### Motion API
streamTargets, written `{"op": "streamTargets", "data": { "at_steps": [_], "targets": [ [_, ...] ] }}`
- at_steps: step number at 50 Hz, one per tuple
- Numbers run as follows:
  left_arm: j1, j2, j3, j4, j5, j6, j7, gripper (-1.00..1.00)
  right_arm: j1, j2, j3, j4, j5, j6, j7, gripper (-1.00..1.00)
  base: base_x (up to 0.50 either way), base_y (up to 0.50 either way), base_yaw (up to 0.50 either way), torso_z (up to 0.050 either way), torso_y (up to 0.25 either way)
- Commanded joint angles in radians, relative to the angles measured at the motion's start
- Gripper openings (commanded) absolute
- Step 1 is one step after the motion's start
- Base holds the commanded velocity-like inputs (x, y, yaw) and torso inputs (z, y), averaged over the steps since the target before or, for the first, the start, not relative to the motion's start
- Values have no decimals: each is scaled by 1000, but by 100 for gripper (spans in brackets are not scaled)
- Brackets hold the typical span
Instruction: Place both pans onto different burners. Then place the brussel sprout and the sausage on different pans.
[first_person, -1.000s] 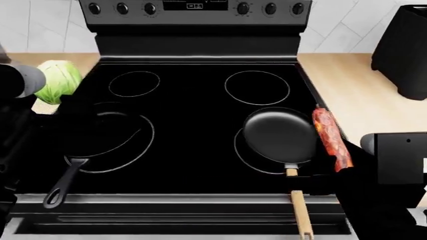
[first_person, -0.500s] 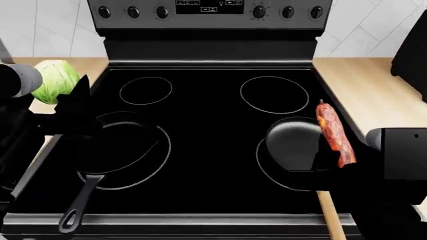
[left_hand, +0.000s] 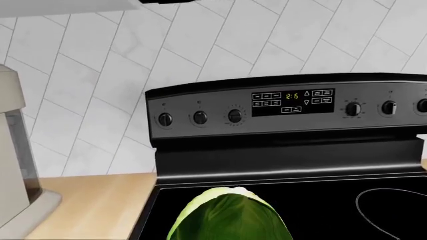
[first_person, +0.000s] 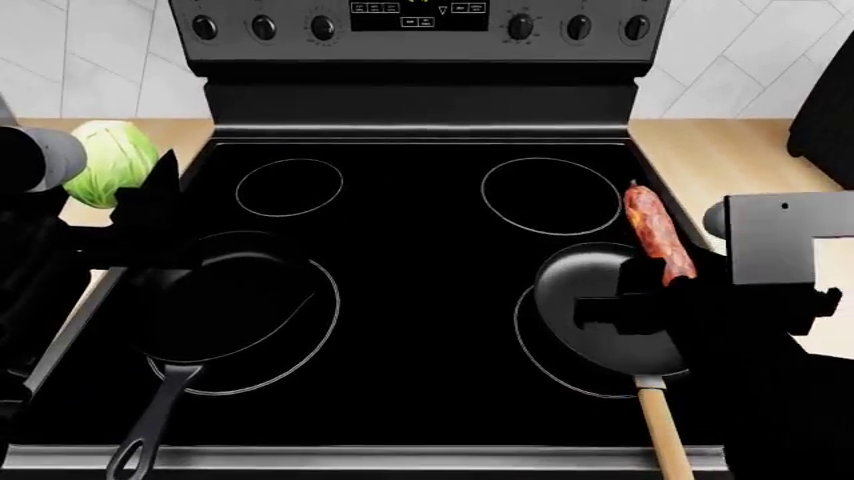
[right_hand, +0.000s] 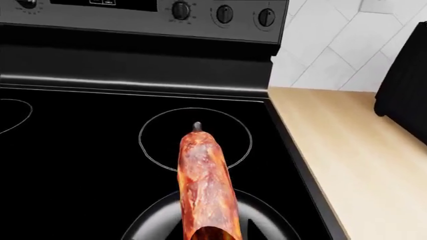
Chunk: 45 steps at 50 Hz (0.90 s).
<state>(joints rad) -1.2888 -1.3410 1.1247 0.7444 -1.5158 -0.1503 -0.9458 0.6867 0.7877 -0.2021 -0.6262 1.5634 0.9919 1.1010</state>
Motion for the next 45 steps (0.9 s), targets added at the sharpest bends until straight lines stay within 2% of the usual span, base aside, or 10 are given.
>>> {"op": "streamTargets", "data": {
  "at_steps": [1, 28, 29, 45],
  "targets": [
    [0, 3, -2, -7, -4, 12, -1, -100, 77, -49, -74, 167, -97, 50, -241, -100, 0, 0, 0, 0, 0],
    [15, 11, -3, -27, 1, 17, 6, -100, -56, -77, -122, 214, -204, -20, -332, -100, 0, 0, 0, 0, 0],
    [16, 12, -3, -29, 3, 18, 6, -100, -57, -77, -122, 213, -204, -21, -334, 100, 0, 0, 0, 0, 0],
    [32, 8, -1, -28, 11, 29, 5, -100, 4, -33, -48, 142, -93, -14, -247, 100, 0, 0, 0, 1, 0]
  ]
}}
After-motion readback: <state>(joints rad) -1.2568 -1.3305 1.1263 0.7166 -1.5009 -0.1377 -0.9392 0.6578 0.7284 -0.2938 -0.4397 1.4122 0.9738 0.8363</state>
